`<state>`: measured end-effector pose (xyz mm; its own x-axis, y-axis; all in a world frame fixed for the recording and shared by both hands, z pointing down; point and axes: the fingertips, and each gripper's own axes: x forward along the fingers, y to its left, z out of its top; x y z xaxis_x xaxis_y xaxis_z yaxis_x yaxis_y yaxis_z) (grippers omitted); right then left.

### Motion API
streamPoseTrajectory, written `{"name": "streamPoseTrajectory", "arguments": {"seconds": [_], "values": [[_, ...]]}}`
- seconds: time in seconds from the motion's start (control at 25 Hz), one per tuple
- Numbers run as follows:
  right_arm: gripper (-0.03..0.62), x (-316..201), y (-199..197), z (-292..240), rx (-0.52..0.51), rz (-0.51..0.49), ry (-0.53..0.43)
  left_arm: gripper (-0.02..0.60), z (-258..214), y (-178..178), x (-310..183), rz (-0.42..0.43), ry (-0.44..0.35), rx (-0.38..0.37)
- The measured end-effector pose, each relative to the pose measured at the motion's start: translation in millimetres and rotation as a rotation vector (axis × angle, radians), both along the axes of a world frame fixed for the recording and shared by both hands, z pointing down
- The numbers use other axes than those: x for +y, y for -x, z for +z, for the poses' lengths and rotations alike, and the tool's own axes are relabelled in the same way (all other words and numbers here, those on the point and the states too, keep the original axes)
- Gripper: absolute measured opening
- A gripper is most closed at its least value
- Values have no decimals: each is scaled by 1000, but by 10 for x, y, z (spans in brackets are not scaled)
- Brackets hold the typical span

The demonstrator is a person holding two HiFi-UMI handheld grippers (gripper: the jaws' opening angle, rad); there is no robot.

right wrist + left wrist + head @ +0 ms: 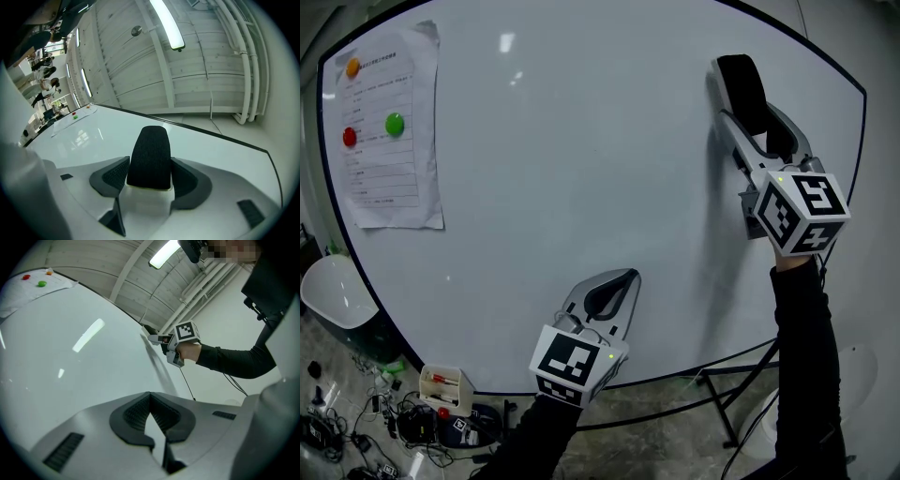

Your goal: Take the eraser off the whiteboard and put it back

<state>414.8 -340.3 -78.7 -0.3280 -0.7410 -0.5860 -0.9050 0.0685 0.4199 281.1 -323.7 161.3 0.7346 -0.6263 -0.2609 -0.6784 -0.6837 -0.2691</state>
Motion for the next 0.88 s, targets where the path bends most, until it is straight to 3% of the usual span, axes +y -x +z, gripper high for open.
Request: {"name": "streamPoseTrajectory", "arguments": {"seconds": [0.88], "values": [[281, 543, -291, 638, -36, -4, 27, 6, 101, -183, 81, 45, 22, 4]]}}
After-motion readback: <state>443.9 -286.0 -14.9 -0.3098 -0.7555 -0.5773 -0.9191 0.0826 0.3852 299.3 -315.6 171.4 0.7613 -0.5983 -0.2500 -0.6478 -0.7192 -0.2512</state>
